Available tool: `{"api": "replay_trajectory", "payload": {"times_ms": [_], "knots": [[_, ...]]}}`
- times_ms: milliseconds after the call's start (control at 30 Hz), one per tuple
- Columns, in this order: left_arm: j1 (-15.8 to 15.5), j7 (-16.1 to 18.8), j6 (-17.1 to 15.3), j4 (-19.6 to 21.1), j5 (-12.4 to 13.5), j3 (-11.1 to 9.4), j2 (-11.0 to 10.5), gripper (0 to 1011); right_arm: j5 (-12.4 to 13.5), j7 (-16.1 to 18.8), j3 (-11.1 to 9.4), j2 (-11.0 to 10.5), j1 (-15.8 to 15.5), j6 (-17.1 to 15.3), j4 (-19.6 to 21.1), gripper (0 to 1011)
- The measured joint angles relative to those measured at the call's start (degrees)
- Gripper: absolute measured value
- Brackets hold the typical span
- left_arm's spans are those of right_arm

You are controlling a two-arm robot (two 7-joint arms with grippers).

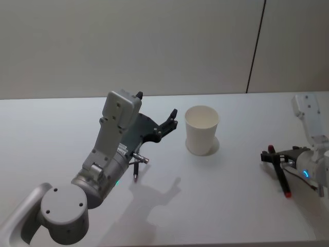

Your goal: Place the pen into the pen holder.

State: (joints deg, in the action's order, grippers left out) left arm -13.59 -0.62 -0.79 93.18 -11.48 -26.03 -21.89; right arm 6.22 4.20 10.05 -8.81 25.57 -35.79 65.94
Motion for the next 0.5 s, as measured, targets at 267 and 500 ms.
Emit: {"api": "replay_trajectory", "payload": {"times_ms": [267, 500], "knots": [[0.00, 0.00, 0.00, 0.00, 0.00, 0.00, 0.00, 1000, -0.30, 0.52, 0.42, 0.51, 0.62, 0.94, -1.60, 1002], [0.00, 0.00, 0.00, 0.00, 0.00, 0.00, 0.00, 1000, -0.31, 0.72, 0.60, 0.89, 1.00, 1.84, -2.74, 1002]]}}
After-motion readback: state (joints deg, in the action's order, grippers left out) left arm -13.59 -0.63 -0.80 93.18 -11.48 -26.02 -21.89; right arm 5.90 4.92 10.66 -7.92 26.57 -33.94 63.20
